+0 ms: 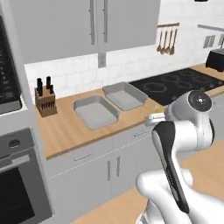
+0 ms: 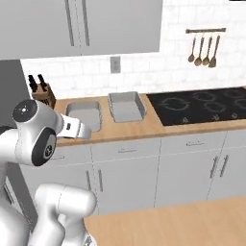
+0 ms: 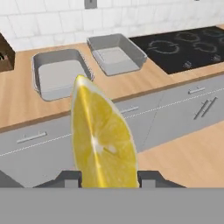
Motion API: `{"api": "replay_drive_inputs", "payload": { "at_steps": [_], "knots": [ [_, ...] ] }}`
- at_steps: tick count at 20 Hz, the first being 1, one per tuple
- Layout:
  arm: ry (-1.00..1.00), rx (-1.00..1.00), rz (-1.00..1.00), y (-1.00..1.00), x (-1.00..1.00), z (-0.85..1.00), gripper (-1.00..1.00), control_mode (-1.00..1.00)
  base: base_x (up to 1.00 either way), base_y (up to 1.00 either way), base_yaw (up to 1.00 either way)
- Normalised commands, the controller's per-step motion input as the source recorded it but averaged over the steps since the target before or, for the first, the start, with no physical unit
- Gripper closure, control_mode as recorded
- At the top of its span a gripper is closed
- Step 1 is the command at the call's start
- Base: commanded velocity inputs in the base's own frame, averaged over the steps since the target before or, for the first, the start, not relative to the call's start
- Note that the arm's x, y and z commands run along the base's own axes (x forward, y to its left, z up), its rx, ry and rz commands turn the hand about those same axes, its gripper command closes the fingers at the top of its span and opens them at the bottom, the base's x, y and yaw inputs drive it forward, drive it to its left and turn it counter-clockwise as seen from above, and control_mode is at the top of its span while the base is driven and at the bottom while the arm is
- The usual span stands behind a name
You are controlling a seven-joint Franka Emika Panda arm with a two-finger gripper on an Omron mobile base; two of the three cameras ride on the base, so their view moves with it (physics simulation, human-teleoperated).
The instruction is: Place one lemon wedge and one chicken drumstick in each tupperware on the nearby counter, to pack two identical lunches.
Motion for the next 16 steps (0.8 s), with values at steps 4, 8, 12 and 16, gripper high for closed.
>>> {"api": "replay_drive_inputs", "payload": {
  "at_steps": [4, 8, 12, 16],
  "knots": [
    [0.00, 0.00, 0.00, 0.00, 0.00, 0.00, 1.00, 1.00, 1.00, -0.07, 0.48],
    [0.00, 0.00, 0.00, 0.00, 0.00, 0.00, 1.00, 1.00, 1.00, 0.03, 0.39],
    [0.06, 0.00, 0.03, 0.00, 0.25, -0.22, 1.00, -1.00, 0.75, 0.00, 0.15],
    [0.34, 0.00, 0.10, 0.02, 1.00, -1.00, 1.00, -1.00, 0.00, 0.00, 0.00]
  ]
}}
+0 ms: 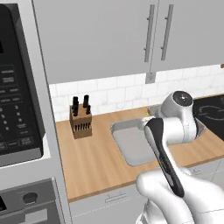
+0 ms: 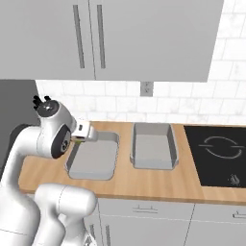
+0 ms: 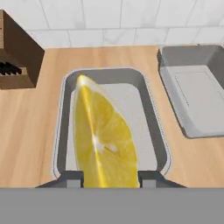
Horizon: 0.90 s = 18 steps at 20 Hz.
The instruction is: Place one lemon wedge and one chicken drumstick in each tupperware on the nearby counter, to pack two identical lunches.
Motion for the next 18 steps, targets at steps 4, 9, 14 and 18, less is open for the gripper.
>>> {"api": "replay_drive_inputs", "payload": {
  "at_steps": [4, 9, 14, 18],
  "knots": [
    [0.35, 0.01, 0.09, 0.01, 1.00, -1.00, 1.00, -1.00, 0.00, 0.00, 0.00],
    [0.11, 0.00, 0.08, 0.00, 1.00, -1.00, 1.00, -1.00, 0.00, 0.00, 0.00],
    [-0.02, -0.06, 0.04, 0.00, 1.00, -0.98, -1.00, -1.00, 0.00, 0.00, 0.00],
    [0.01, 0.00, -0.04, 0.02, 0.50, -0.13, -1.00, -1.00, 0.00, 0.00, 0.00]
  ]
}}
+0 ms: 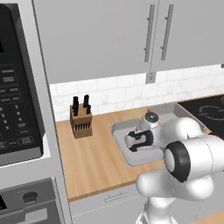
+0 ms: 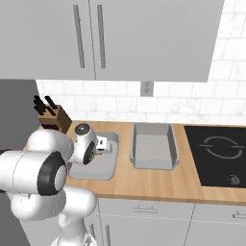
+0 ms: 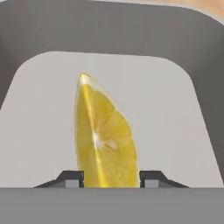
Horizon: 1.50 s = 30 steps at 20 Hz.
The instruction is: Place one lemon wedge and one chicken drumstick in each tupperware on the nearby counter, to pack two identical lunches.
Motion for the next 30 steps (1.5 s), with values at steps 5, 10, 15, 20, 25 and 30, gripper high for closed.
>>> {"api": "replay_drive_inputs", "payload": {
  "at_steps": [5, 10, 15, 20, 25, 30],
  "knots": [
    [0.09, 0.00, -0.07, 0.01, 0.02, 0.72, -1.00, -1.00, 0.00, 0.00, 0.00],
    [0.04, 0.01, -0.07, 0.02, -0.07, 1.00, -1.00, -1.00, 0.00, 0.00, 0.00],
    [-0.01, 0.05, -0.04, 0.00, -0.97, 1.00, -1.00, -1.00, 0.00, 0.00, 0.00],
    [-0.06, 0.05, -0.01, 0.00, -1.00, 0.84, -1.00, -1.00, 0.00, 0.00, 0.00],
    [-0.08, 0.00, 0.01, 0.00, -1.00, 0.18, -1.00, -1.00, 0.00, 0.00, 0.00],
    [-0.03, -0.03, 0.10, 0.08, -0.60, -0.01, -1.00, 1.00, -0.40, 0.09, 0.20]
  ]
}}
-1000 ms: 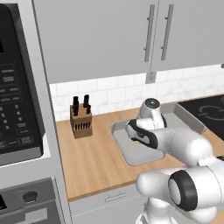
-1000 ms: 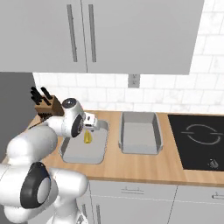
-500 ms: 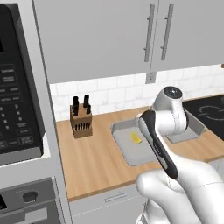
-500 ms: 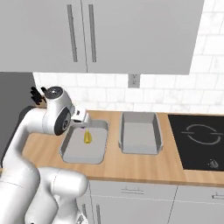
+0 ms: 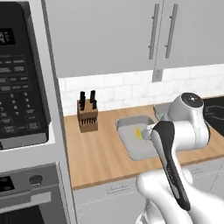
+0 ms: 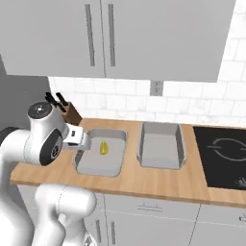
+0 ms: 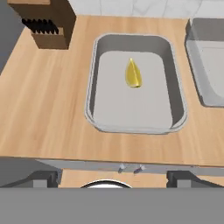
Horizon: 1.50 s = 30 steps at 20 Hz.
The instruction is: Place one lemon wedge and one chicken drumstick in each tupperware on the nearby counter, to pack two identical lunches.
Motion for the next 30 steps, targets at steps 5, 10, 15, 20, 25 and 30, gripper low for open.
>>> {"api": "replay_drive_inputs", "payload": {
  "at_steps": [5, 10, 15, 20, 25, 30],
  "knots": [
    [0.00, 0.00, 0.00, 0.00, 0.00, 0.00, -1.00, 1.00, -0.58, 0.18, 0.84],
    [0.00, 0.00, 0.00, 0.00, 0.00, 0.00, -1.00, 1.00, -0.33, 0.24, 0.93],
    [0.00, 0.00, 0.00, 0.00, 0.00, 0.00, -1.00, 1.00, -0.48, 0.70, 0.81],
    [0.00, 0.00, 0.00, 0.00, 0.00, 0.00, -1.00, 1.00, -0.32, 1.00, 0.62],
    [0.00, 0.00, 0.00, 0.00, 0.00, 0.00, -1.00, 1.00, 0.82, 1.00, 0.08],
    [0.00, 0.00, 0.00, 0.00, 0.00, 0.00, -1.00, 1.00, 1.00, 1.00, 0.00]
  ]
}}
